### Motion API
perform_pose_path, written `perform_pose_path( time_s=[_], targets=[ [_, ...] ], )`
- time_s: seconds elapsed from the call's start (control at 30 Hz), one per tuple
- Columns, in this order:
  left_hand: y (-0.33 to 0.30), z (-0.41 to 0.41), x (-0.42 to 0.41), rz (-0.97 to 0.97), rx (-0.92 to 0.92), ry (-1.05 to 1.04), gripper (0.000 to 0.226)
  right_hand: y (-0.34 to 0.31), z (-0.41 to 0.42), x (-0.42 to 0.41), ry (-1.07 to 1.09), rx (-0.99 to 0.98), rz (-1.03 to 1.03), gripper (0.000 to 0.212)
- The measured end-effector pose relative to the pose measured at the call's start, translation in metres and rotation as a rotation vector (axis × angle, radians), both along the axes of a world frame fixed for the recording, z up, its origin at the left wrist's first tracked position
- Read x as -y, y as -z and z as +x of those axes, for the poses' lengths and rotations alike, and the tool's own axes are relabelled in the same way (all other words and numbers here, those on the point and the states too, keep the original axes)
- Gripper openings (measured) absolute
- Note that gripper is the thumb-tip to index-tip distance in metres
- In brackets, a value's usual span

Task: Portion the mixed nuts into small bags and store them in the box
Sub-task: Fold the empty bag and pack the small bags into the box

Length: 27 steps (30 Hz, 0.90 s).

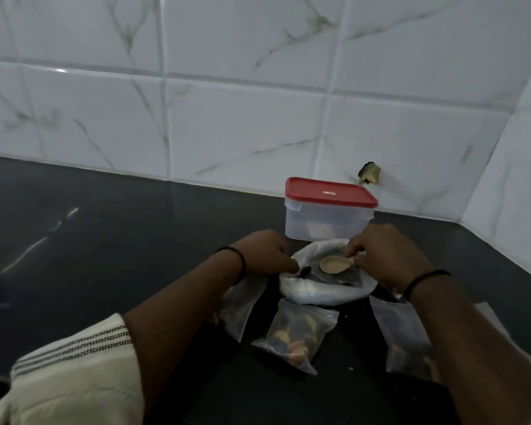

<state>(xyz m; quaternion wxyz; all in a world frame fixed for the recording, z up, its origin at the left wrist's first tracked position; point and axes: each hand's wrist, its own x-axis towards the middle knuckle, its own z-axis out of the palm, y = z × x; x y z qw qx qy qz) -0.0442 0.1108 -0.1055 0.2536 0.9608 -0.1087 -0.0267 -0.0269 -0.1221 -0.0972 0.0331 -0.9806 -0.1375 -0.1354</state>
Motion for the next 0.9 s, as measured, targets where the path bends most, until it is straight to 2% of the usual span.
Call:
perform_pose_path(
  time_s=[0.07,0.13,0.23,0.33,0.4,0.53,0.67,0.73,0.8,0.9],
  targets=[
    [0.001,-0.001,0.0,-0.041,0.011,-0.016,0.029,0.0,-0.003,-0.001,0.01,0.009,-0.017,0.002],
    [0.001,-0.001,-0.003,-0.095,0.023,-0.04,0.02,0.0,-0.005,0.0,-0.007,0.015,0.021,0.004],
    [-0.003,0.0,-0.009,-0.117,0.065,-0.084,0.016,-0.001,-0.007,0.001,-0.027,0.098,0.26,0.007],
    [-0.007,0.002,-0.016,-0.104,0.116,-0.13,0.011,-0.005,-0.009,0.006,0.061,0.234,0.557,0.006],
    [-0.007,0.007,-0.022,-0.111,0.124,-0.162,0.008,-0.005,-0.009,0.011,0.154,0.266,0.628,0.008],
    [-0.003,0.012,-0.029,-0.171,0.082,-0.198,0.018,-0.001,-0.009,0.015,0.289,0.161,0.584,0.018],
    [-0.003,0.012,-0.031,-0.212,0.058,-0.22,0.04,0.003,-0.009,0.013,0.354,0.038,0.444,0.031],
    [-0.002,0.011,-0.032,-0.384,-0.013,-0.216,0.044,0.006,-0.006,0.012,0.381,0.003,0.397,0.031],
    [-0.003,0.008,-0.031,-0.689,-0.152,-0.229,0.046,0.009,-0.004,0.012,0.39,-0.003,0.356,0.033],
    [-0.007,0.001,-0.028,-0.916,-0.305,-0.261,0.027,0.011,-0.004,0.012,0.372,0.01,0.337,0.04]
  ],
)
